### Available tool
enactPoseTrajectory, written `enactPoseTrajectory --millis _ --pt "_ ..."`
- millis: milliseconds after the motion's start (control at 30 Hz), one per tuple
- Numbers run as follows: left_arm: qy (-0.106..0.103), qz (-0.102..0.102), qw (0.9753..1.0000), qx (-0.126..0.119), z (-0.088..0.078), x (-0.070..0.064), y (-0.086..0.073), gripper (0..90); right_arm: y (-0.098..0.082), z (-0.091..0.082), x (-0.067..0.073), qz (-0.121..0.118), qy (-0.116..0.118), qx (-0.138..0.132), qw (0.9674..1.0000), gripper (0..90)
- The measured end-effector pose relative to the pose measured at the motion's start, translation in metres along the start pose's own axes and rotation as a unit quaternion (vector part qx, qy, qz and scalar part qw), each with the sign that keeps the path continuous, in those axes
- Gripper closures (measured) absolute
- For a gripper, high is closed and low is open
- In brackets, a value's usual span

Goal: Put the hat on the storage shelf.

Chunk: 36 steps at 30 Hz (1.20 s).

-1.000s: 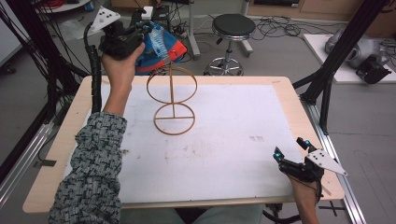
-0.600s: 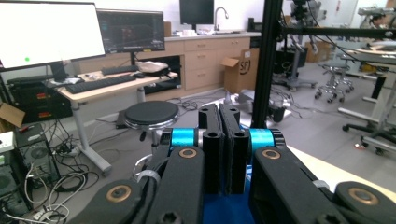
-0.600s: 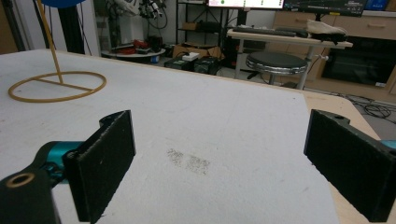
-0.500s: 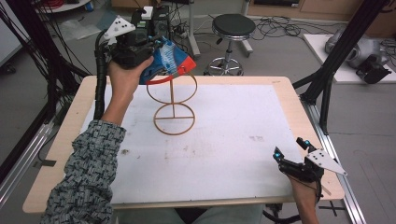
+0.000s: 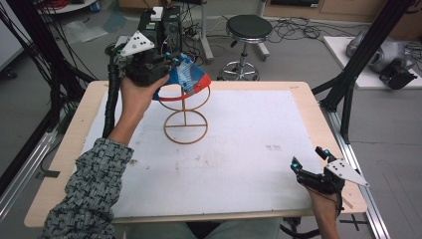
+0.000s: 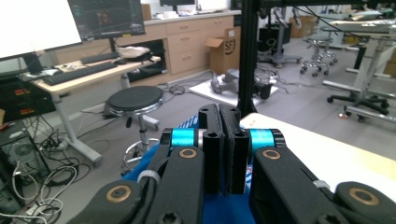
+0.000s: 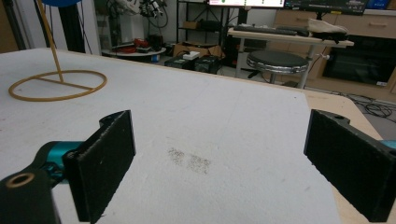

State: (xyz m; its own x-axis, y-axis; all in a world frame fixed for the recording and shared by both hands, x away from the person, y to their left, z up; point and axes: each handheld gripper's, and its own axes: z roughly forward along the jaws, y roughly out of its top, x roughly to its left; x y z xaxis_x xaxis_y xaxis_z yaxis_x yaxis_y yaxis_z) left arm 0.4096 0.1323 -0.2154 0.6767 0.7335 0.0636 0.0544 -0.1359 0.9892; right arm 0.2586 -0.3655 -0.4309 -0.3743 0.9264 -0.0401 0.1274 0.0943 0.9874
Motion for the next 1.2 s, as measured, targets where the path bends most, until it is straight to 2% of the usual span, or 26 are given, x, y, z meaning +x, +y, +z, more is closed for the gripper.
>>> enactPoseTrajectory --millis 100,267,800,933,1200 --pt "-0.003 0.006 1.0 0.004 0.001 -0.006 -0.006 87.5 0.0 0.0 0.0 0.001 0.001 0.001 1.0 8.0" --pt "-0.011 0.004 0.9999 0.005 0.003 -0.012 -0.012 87.4 0.0 0.001 0.001 0.0 0.003 0.001 1.0 8.0" --pt "-0.043 0.011 0.999 0.009 0.006 -0.033 -0.015 87.3 -0.001 0.002 0.0 0.004 0.003 0.003 1.0 8.0" --pt "-0.044 0.022 0.9987 0.015 0.006 -0.038 -0.019 87.2 0.0 0.001 0.0 0.003 0.004 0.005 1.0 8.0" --pt "-0.043 0.025 0.9986 0.015 0.002 -0.041 -0.023 87.2 0.0 0.002 0.0 0.004 0.004 0.006 1.0 8.0"
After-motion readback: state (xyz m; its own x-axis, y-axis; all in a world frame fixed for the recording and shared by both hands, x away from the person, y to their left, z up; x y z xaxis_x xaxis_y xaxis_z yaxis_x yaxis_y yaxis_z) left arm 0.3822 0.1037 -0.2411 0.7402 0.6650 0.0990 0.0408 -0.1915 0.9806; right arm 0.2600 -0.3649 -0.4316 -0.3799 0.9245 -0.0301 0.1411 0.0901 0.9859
